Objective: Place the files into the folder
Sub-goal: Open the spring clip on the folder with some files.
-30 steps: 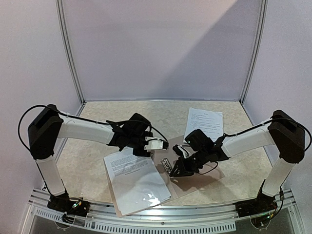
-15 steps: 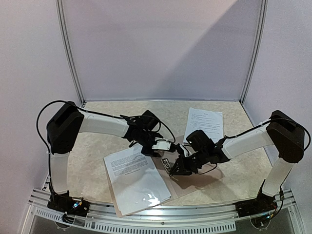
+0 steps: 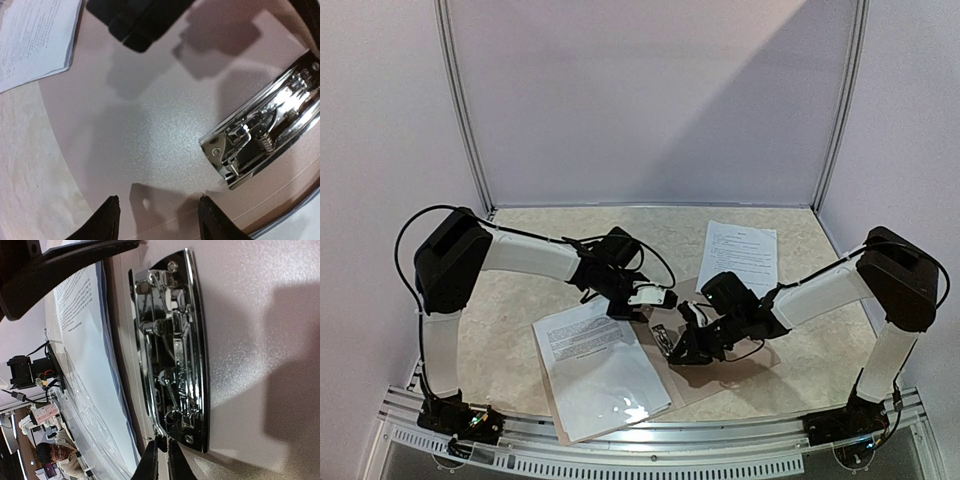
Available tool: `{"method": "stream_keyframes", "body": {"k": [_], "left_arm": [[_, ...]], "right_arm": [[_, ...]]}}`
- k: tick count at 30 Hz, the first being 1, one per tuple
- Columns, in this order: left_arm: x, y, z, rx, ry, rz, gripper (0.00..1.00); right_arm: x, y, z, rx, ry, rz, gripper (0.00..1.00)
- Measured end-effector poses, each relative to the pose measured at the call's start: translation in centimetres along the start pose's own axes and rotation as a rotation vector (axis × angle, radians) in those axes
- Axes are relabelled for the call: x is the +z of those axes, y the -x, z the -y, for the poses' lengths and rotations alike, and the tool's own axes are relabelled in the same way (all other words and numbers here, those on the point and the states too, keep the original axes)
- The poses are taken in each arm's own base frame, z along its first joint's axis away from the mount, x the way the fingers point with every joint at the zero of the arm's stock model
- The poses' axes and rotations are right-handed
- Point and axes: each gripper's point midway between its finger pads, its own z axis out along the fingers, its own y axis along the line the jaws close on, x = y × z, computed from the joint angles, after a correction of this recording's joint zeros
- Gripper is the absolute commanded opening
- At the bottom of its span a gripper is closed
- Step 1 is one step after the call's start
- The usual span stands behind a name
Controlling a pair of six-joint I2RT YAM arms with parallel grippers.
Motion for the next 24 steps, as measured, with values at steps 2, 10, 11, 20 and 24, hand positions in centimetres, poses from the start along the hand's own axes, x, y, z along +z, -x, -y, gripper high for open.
{"method": "stream_keyframes", "body": {"k": [2,10,11,20,24], "left_arm": [[0.05,0.07,-0.02,-0.003,0.005,0.006,0.55],[0.1,-0.02,-0.03,0.008,0.039,0.005,0.54],[0.08,-0.02,-0.02,0.011,0.043,0.004,0.54],[0.06,-0.03,-0.04,0.044,0.067,-0.001,0.54],[0.07,0.0,-0.03,0.061,0.07,-0.008,0.54]], "right_arm": [[0.01,0.03,-0.1,-0.003,0.005,0.001,0.06],[0.16,0.18,0.06,0.001,0.008,0.001,0.03],[0.17,0.18,0.03,0.001,0.01,0.0,0.03],[0.18,0.27,0.23,0.016,0.029,0.008,0.01],[0.17,0.3,0.34,0.021,0.031,0.011,0.0]]}}
